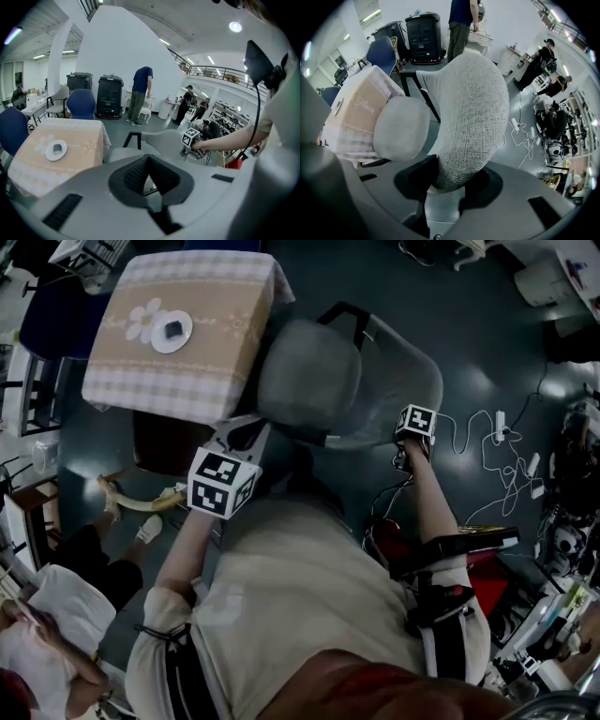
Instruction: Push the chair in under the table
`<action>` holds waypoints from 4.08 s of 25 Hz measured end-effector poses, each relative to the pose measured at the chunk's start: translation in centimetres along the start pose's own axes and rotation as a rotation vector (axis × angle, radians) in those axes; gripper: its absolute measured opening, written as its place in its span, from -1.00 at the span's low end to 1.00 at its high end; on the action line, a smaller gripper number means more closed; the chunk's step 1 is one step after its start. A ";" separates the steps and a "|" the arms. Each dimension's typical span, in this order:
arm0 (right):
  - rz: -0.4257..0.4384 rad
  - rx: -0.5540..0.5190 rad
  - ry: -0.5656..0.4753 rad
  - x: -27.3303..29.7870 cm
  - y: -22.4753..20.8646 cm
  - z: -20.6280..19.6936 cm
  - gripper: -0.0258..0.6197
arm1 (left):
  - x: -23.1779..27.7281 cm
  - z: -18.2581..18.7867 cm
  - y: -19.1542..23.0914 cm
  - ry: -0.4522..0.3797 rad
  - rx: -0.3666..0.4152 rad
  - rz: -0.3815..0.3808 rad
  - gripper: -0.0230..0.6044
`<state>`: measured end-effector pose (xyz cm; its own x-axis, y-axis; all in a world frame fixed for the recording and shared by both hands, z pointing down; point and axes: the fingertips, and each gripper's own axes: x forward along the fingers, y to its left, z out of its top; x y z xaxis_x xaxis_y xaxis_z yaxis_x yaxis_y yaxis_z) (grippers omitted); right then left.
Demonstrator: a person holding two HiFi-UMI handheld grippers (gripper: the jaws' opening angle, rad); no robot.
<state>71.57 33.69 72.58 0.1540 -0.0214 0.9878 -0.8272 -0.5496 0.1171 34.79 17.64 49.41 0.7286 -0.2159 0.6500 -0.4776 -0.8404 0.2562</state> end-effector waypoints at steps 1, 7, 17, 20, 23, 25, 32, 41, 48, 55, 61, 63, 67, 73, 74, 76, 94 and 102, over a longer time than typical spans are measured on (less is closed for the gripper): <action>-0.001 -0.002 -0.006 0.2 0.0 0.2 -0.44 | 0.1 -0.1 0.0 -0.005 0.002 0.000 -0.90; -0.027 0.009 -0.017 0.1 -0.5 -0.2 -0.43 | -0.6 -0.3 0.0 -0.020 -0.010 0.003 -0.90; -0.010 -0.036 -0.022 0.7 -0.5 0.9 -0.43 | 1.5 0.0 -1.3 0.011 -0.023 -0.024 -0.90; -0.007 -0.045 -0.015 0.6 0.3 0.8 -0.43 | 2.0 0.0 -1.8 0.022 -0.014 -0.040 -0.90; -0.014 -0.038 -0.010 0.4 0.3 0.7 -0.43 | 2.8 0.3 -2.3 0.027 -0.005 -0.066 -0.90; -0.015 -0.041 -0.008 0.4 0.5 0.7 -0.43 | 2.9 0.4 -2.4 0.029 -0.001 -0.073 -0.90; -0.024 -0.086 -0.061 0.8 -0.5 1.9 -0.42 | 3.0 0.5 -2.8 0.037 -0.015 -0.060 -0.90; -0.011 -0.041 -0.001 0.2 0.3 1.8 -0.42 | 3.1 1.4 -1.0 0.006 -0.007 -0.047 -0.90; -0.015 -0.090 -0.024 -0.6 1.4 3.1 -0.41 | 1.6 0.7 -0.6 -0.017 -0.038 0.000 -0.90; -0.024 -0.089 -0.015 -0.6 1.5 2.9 -0.40 | 0.6 -0.3 -0.1 -0.023 -0.062 0.033 -0.90; -0.031 -0.093 -0.015 -0.5 1.6 3.0 -0.39 | 0.0 -0.5 0.0 -0.031 -0.071 0.046 -0.90; -0.032 -0.097 -0.012 -0.7 1.8 3.0 -0.39 | -0.1 -0.7 0.1 -0.028 -0.072 0.050 -0.90; -0.028 -0.103 -0.023 -0.5 2.1 3.4 -0.39 | -0.2 -0.8 0.0 -0.025 -0.069 0.056 -0.90; -0.034 -0.109 -0.038 0.0 2.0 3.6 -0.38 | -0.5 -0.8 0.1 -0.025 -0.071 0.060 -0.90; -0.034 -0.110 -0.038 0.0 2.1 3.7 -0.38 | -0.6 -0.8 0.2 -0.025 -0.071 0.063 -0.90; -0.030 -0.113 -0.039 0.0 2.6 3.8 -0.38 | -0.8 -0.8 0.5 -0.025 -0.071 0.069 -0.90; -0.032 -0.136 -0.067 -0.4 2.7 5.0 -0.37 | -0.6 -0.7 0.3 -0.038 -0.080 0.086 -0.90; -0.033 -0.141 -0.063 -0.9 3.4 5.3 -0.37 | -1.8 0.4 1.2 -0.082 -0.092 0.109 -0.90</action>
<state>71.47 27.44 71.59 0.2126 -0.0598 0.9753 -0.8882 -0.4280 0.1674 33.07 16.81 48.24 0.7058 -0.3464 0.6180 -0.5963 -0.7614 0.2542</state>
